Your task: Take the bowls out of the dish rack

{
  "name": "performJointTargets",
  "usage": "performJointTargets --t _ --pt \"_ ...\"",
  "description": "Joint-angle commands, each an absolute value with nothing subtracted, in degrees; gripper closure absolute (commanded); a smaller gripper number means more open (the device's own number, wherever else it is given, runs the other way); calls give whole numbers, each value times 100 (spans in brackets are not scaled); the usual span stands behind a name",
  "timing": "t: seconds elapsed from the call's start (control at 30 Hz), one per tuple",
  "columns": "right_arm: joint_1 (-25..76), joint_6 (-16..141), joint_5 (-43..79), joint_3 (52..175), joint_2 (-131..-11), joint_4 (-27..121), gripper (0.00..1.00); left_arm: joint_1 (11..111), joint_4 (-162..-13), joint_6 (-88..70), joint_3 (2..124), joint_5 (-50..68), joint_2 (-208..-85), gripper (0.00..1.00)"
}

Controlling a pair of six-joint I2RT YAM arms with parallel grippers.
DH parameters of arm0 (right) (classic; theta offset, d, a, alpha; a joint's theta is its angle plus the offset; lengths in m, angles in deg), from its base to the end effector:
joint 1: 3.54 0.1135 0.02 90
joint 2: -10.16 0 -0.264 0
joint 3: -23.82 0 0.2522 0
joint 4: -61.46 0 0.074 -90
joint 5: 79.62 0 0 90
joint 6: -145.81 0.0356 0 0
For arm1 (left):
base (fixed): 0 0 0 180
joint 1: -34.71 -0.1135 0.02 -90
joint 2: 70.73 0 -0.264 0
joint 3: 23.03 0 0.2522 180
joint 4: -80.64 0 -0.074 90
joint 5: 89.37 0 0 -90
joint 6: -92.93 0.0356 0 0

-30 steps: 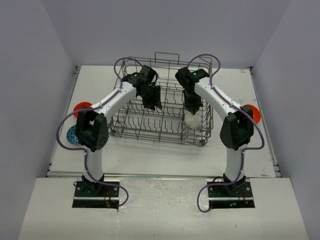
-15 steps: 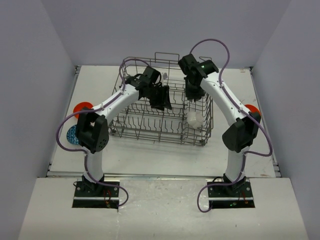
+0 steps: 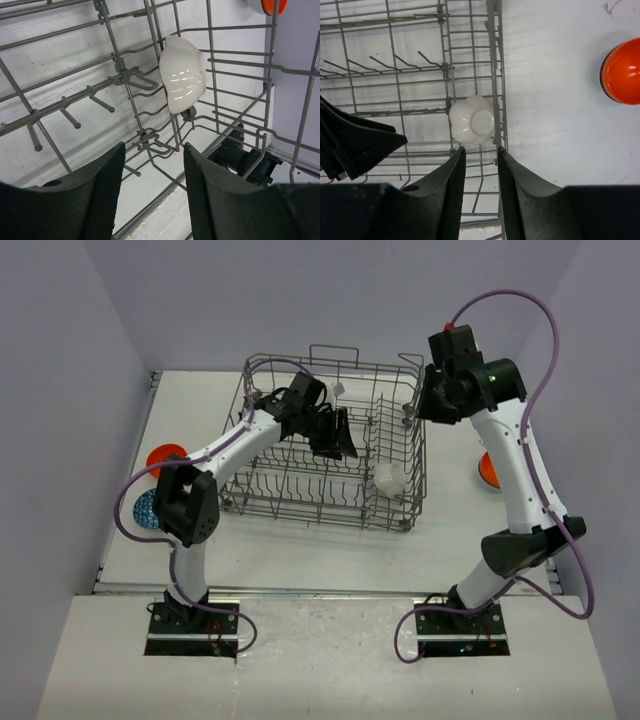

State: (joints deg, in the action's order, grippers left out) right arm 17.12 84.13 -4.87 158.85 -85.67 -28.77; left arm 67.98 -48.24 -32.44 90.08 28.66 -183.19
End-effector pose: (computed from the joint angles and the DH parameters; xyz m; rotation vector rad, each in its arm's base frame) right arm 0.2937 0.1008 0.4513 0.2757 2.4041 0.0601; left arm 0.3588 -0.2554 0.2790 0.1880 2.6382 -1.0768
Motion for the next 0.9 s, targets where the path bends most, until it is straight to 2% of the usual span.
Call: performJointTargets --t 0.0,0.23,0.4,0.47,0.5,0.57,0.87 --pt "1501 8420 -228 15431 -8275 -3370 67 6898 -5132 -3345 9004 3253 -18410 48" --pt "1272 8385 194 14323 -7949 -2807 68 6925 -5124 -3354 9127 3262 -18612 48" --pt "1202 8393 343 13884 -7940 -2526 72 6925 -5089 -3345 9145 3227 -18718 48" --pt "1193 8420 361 13804 -7940 -2490 79 6925 -5088 -3345 9145 3235 -18744 48" --pt "1193 8420 370 13734 -7923 -2429 89 6933 -5088 -3345 9162 3244 -18753 48" --pt "1184 8437 370 13707 -7914 -2419 100 6925 -5097 -3354 9198 3262 -18797 48" --pt "1184 8455 563 13883 -7975 -2393 100 7109 -5483 -3538 9268 3630 -19034 47"
